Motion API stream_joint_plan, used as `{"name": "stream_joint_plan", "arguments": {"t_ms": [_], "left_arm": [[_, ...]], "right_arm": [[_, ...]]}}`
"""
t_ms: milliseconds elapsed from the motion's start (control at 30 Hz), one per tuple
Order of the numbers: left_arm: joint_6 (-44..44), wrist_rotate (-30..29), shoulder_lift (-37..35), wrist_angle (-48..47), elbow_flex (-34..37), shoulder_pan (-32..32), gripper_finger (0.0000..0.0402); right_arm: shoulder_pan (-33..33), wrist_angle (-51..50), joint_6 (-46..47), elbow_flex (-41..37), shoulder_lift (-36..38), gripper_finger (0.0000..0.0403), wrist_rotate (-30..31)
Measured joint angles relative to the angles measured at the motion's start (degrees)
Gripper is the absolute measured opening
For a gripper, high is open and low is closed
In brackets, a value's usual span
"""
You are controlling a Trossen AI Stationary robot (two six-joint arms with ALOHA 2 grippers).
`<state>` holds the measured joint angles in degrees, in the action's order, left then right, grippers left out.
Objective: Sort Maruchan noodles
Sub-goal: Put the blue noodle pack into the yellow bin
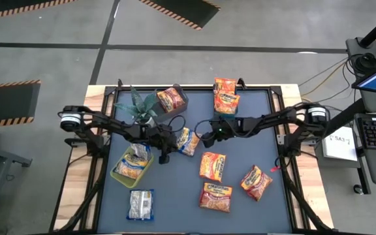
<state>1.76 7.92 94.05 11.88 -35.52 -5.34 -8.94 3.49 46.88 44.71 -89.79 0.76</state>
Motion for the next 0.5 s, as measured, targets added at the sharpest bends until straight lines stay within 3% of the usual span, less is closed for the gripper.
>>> {"name": "stream_joint_plan", "arguments": {"t_ms": [133, 500], "left_arm": [[-0.30, -1.31, 0.62, 0.02, -0.03, 0.00, 0.0037], [-0.83, -2.34, 1.81, -0.15, 0.19, -0.09, 0.0037]], "right_arm": [[-1.34, 6.32, -0.24, -0.04, -2.91, 0.0271, -5.84], [-3.42, 15.93, -0.15, -0.02, -8.22, 0.0272, -6.92]]}}
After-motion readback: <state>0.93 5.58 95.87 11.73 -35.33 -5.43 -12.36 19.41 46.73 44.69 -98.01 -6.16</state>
